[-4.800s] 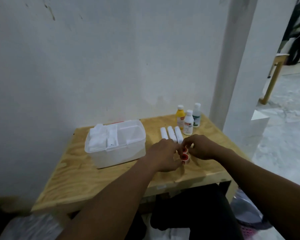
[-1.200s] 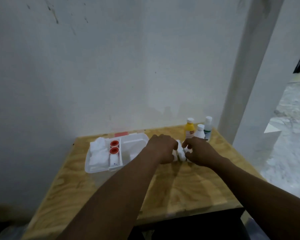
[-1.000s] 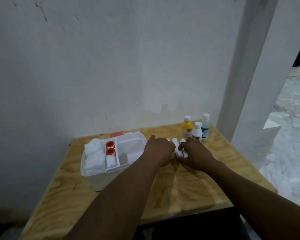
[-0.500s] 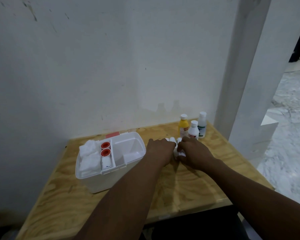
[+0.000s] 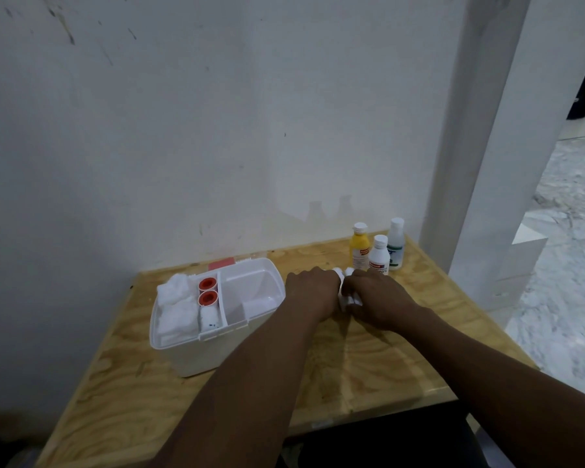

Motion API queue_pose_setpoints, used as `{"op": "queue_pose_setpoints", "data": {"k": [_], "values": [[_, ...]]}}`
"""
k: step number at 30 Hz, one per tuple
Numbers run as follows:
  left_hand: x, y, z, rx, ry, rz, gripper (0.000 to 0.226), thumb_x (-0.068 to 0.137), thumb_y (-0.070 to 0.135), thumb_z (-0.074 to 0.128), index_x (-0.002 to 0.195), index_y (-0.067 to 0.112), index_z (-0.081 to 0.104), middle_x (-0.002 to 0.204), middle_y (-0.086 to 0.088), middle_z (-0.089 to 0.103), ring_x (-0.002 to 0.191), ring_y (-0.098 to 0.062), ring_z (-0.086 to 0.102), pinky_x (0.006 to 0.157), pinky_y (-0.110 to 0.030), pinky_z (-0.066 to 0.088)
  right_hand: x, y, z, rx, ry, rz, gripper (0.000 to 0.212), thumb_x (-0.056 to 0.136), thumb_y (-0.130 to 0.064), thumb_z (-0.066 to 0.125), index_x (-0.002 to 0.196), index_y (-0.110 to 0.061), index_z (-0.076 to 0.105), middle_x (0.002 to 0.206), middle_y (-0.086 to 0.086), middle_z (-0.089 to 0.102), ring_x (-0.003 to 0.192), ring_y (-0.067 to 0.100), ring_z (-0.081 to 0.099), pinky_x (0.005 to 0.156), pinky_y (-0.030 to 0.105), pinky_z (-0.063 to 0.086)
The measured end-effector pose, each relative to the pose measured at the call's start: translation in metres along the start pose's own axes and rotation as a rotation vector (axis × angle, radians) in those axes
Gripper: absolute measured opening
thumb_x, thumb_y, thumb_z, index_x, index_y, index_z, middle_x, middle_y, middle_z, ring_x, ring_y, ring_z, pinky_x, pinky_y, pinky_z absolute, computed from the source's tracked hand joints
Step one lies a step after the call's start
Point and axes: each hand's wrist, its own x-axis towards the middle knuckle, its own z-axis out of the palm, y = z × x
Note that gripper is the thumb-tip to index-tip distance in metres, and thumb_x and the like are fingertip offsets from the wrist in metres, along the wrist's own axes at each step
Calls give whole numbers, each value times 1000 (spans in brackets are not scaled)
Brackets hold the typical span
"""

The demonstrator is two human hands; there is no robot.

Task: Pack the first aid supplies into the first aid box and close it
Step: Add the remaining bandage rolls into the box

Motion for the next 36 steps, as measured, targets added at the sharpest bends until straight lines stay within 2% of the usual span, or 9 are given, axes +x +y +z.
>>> {"op": "queue_pose_setpoints", "data": {"k": [3, 7, 11, 15, 19, 24, 28, 32, 36], "values": [[2, 0, 2, -16, -3, 0, 25, 95, 27, 61, 118, 20, 57, 113, -6, 65, 103, -29, 64, 87, -43, 46, 0, -2, -1, -47, -8, -19, 18, 89, -27, 59, 105, -20, 64, 100, 4, 64, 88, 21, 60, 63, 28, 38], [3, -2, 2, -15, -18, -23, 28, 94, 28, 62, 121, 20, 62, 113, -6, 65, 103, -28, 64, 87, -42, 46, 0, -3, -1, -95, -16, -22, 30, 89, -33, 59, 118, -24, 60, 104, 6, 66, 92, 24, 61, 69, 33, 47], [5, -5, -4, 6, -32, -37, 28, 91, 27, 65, 118, 18, 62, 112, -6, 65, 102, -28, 65, 88, -40, 48, -3, -5, 1, -142, -4, -47, 31, 90, -37, 56, 121, -32, 58, 103, 6, 64, 91, 26, 59, 69, 33, 43], [5, -9, -17, 45, 10, -34, 35, 87, 25, 69, 120, 18, 60, 113, -6, 63, 104, -27, 63, 89, -41, 47, -3, -9, -1, -162, 27, -39, 29, 90, -37, 54, 117, -35, 64, 99, 6, 63, 89, 27, 59, 67, 31, 33], [7, -21, -38, -58, 51, -65, 37, 81, 30, 72, 117, 21, 65, 113, -3, 66, 101, -25, 64, 92, -44, 52, -1, -12, -3, -104, 40, -11, 25, 88, -36, 58, 110, -35, 69, 97, 3, 66, 90, 24, 60, 71, 30, 30], [-3, -49, -75, -239, 126, -82, 49, 69, 44, 87, 111, 24, 72, 112, 2, 67, 101, -22, 63, 80, -34, 49, 5, -19, -15, 100, 61, 64, 26, 79, -38, 63, 102, -33, 73, 97, -7, 75, 88, 14, 66, 75, 30, 48], [-19, -79, -104, -365, 220, -110, 37, 71, 38, 87, 100, 23, 71, 111, 0, 66, 97, -20, 63, 83, -34, 52, 15, -32, -35, 313, 54, 148, 39, 62, -52, 61, 93, -33, 70, 88, -11, 70, 87, 10, 64, 81, 36, 50], [-40, -113, -124, -453, 113, -113, 29, 78, 30, 85, 98, 15, 71, 79, 0, 75, 68, -13, 71, 57, -18, 52, 25, -45, -50, 405, 117, 131, 21, 67, -32, 72, 87, -29, 65, 77, -9, 66, 73, 9, 62, 72, 38, 56], [-58, -141, -121, -481, 44, -135, 25, 82, 22, 82, 101, 10, 69, 82, -5, 79, 74, -20, 78, 77, -33, 63, 35, -73, -65, 474, 234, 77, 21, 73, -21, 68, 92, -24, 60, 76, -1, 65, 70, 15, 61, 64, 35, 50]]}}
